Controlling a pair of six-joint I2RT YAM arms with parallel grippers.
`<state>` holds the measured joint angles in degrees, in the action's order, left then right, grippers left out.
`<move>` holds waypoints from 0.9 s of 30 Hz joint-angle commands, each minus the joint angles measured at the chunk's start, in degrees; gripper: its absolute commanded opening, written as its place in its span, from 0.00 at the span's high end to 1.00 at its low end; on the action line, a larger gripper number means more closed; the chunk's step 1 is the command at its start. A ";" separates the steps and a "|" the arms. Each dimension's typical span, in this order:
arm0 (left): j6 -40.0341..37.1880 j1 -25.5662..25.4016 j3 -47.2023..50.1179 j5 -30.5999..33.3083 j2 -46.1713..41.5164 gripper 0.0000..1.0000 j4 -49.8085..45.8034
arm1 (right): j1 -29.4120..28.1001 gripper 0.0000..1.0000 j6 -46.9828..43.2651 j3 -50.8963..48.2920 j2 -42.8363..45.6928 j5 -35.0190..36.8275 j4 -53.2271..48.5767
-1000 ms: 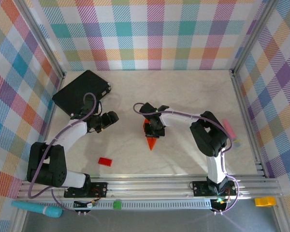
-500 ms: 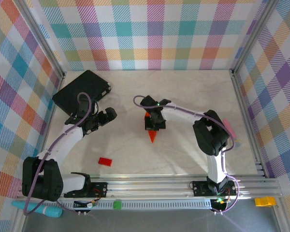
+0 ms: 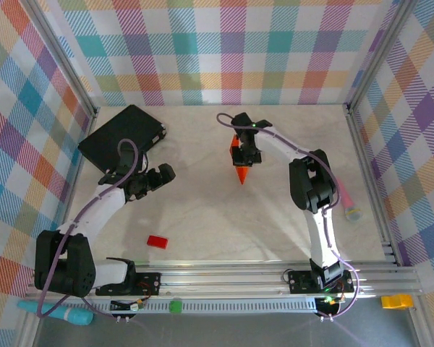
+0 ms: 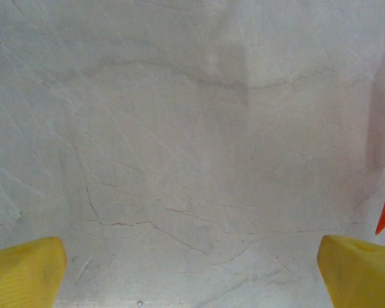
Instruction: Fold a paper plane with a square sheet of paper (pick it up from the middle)
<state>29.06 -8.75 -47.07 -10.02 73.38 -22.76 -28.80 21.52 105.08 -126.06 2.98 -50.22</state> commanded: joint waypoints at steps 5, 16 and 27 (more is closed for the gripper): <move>-0.36 1.01 -0.95 -2.54 1.71 0.00 0.38 | 1.46 0.87 -2.86 4.79 -3.92 -1.18 -4.06; -0.34 1.01 -0.33 -3.73 2.64 0.00 1.19 | 1.40 0.72 -1.35 5.28 -5.76 -0.68 -5.05; -0.43 1.00 -0.32 -3.98 3.04 0.00 1.29 | 0.90 0.63 -0.32 4.96 -7.84 1.94 -4.46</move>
<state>29.08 -8.73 -47.07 -12.99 75.88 -22.31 -27.38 20.51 109.25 -132.51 3.05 -53.63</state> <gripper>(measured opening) 0.997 0.361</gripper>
